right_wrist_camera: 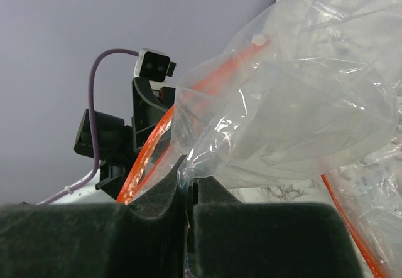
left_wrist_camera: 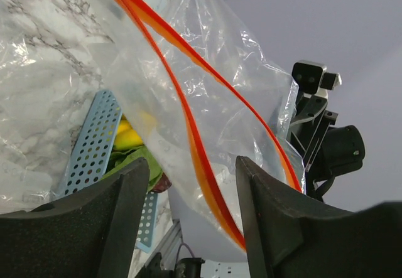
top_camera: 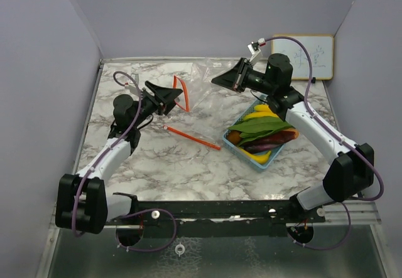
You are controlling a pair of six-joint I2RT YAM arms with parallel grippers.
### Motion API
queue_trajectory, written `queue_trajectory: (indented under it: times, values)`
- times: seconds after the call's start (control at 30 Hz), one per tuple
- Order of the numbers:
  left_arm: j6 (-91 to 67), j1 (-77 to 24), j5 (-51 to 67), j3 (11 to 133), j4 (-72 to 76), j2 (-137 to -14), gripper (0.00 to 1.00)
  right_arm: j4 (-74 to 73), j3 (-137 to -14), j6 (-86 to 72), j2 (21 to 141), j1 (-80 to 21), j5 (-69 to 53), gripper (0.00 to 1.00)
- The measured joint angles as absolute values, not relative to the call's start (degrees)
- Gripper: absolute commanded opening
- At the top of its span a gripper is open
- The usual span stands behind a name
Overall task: Place the food in the zip-top bag and seal the zipper
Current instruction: Open the zipper of the food storage bag.
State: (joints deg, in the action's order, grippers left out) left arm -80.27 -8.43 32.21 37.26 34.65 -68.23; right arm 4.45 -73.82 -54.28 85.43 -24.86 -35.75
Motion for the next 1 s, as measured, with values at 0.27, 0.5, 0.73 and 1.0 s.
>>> queue_trajectory:
  times: [0.27, 0.5, 0.73, 1.0]
  values:
    - [-80.05, -13.17, 34.72, 40.56, 34.83, -73.91, 0.0, 3.66, -72.07, -52.12, 84.47, -24.86, -35.05, 0.06]
    - [-71.66, -11.31, 34.94, 48.21, 21.56, -74.28, 0.0, -13.47, -77.08, -42.44, 83.5, -25.02, -22.2, 0.41]
    - [-48.05, -10.5, 23.92, 69.89, -7.94, -75.61, 0.0, -30.65, -83.24, -28.77, 81.82, -25.45, -3.84, 0.56]
    - [-29.74, -13.69, 16.21, 75.92, -25.02, -81.06, 0.0, -33.12, -94.06, -20.4, 87.2, -33.58, -0.75, 0.64]
